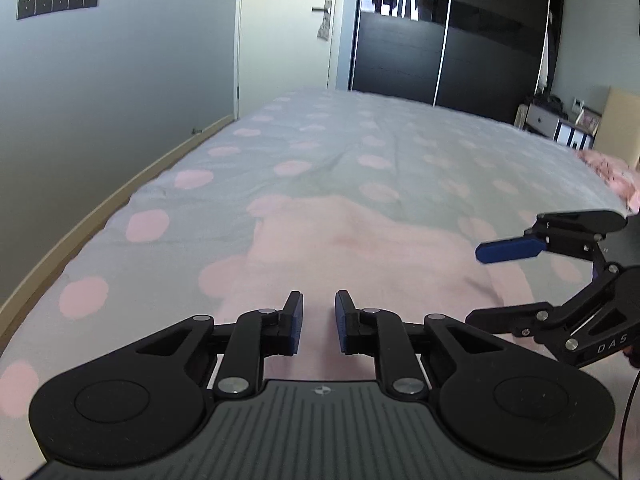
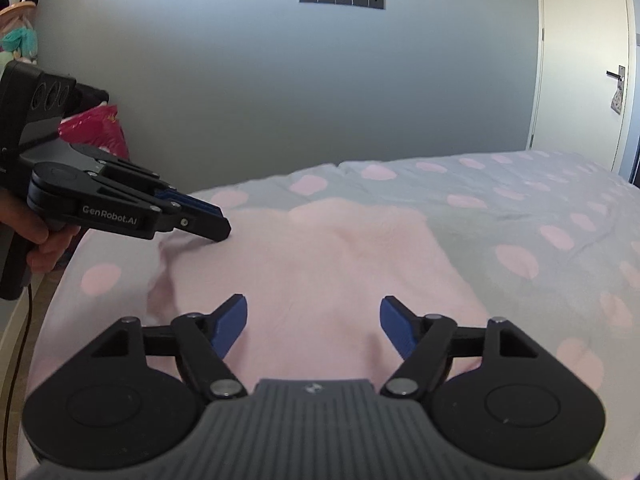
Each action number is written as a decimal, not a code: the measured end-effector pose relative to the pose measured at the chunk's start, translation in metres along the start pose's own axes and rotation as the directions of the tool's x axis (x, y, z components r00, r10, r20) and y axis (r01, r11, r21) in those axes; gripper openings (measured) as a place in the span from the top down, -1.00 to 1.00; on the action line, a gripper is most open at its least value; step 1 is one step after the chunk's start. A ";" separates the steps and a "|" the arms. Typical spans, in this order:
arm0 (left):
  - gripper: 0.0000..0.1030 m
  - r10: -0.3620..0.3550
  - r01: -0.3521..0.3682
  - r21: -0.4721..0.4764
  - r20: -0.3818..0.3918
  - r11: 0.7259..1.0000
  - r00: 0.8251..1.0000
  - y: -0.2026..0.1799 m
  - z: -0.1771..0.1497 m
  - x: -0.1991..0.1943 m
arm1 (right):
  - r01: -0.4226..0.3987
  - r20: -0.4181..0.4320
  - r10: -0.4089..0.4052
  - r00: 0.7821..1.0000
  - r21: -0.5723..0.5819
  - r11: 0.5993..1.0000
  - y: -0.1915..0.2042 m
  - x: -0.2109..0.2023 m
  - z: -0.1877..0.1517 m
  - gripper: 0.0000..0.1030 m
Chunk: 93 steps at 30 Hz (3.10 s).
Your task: Fold clothes
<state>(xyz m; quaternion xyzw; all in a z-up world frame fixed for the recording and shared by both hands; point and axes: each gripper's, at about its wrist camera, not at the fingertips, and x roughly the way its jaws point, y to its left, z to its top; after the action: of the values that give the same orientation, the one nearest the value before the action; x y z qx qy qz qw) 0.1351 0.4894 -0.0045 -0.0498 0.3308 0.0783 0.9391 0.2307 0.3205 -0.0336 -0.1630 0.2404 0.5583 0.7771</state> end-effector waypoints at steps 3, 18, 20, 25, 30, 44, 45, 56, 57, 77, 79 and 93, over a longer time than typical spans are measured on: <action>0.71 0.039 -0.039 0.010 -0.056 0.999 0.998 0.000 -0.014 0.012 | 0.021 -0.072 -0.021 0.997 -0.006 1.000 0.004 0.014 -0.015 -0.49; 0.51 0.052 -0.056 -0.025 -0.118 0.998 0.992 -0.001 -0.027 -0.002 | 0.060 -0.146 -0.046 0.988 0.096 0.994 0.005 -0.012 -0.029 -0.49; 0.41 0.037 -0.041 -0.025 -0.122 0.999 0.992 -0.008 -0.026 -0.016 | 0.079 -0.153 -0.063 0.986 0.104 0.991 0.006 -0.037 -0.035 -0.49; 0.39 -0.019 0.017 -0.015 -0.132 1.000 0.991 -0.042 -0.023 -0.052 | 0.154 -0.181 -0.129 0.975 0.127 0.980 0.015 -0.114 -0.064 -0.50; 0.39 -0.085 0.091 0.059 -0.098 0.994 0.992 -0.101 -0.008 -0.093 | 0.248 -0.187 -0.214 0.959 0.185 0.951 0.023 -0.196 -0.085 -0.50; 0.05 -0.281 0.242 0.356 0.064 0.903 0.957 -0.319 0.058 -0.204 | 0.548 -0.141 -0.548 0.825 0.441 0.711 0.041 -0.418 -0.148 -0.62; 0.04 -0.296 0.253 0.366 0.067 0.896 0.953 -0.333 0.058 -0.208 | 0.559 -0.141 -0.565 0.813 0.461 0.689 0.042 -0.428 -0.154 -0.63; -0.32 -0.409 0.340 0.380 0.116 0.860 0.905 -0.460 -0.027 -0.222 | 0.646 -0.186 -0.682 0.707 0.562 0.516 0.076 -0.488 -0.227 -0.73; -0.32 -0.409 0.341 0.369 0.125 0.865 0.904 -0.466 -0.037 -0.223 | 0.650 -0.186 -0.688 0.702 0.562 0.512 0.079 -0.491 -0.233 -0.73; -0.48 -0.311 0.296 0.168 0.069 0.940 0.948 -0.499 -0.127 -0.179 | 0.750 -0.157 -0.830 0.536 0.540 0.382 0.087 -0.535 -0.281 -0.80; -0.48 -0.294 0.281 0.156 0.066 0.947 0.954 -0.499 -0.127 -0.173 | 0.739 -0.144 -0.833 0.534 0.559 0.376 0.083 -0.531 -0.282 -0.81; -0.51 -0.196 0.177 0.188 0.086 0.966 0.977 -0.492 -0.135 -0.132 | 0.736 -0.204 -0.797 0.569 0.559 0.382 0.048 -0.487 -0.297 -0.82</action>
<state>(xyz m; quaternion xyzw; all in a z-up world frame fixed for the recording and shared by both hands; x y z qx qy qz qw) 0.0389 -0.0289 -0.0056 0.0080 0.2812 -0.0380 0.9589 0.0014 -0.2031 -0.0094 0.0214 0.2589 0.0380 0.9649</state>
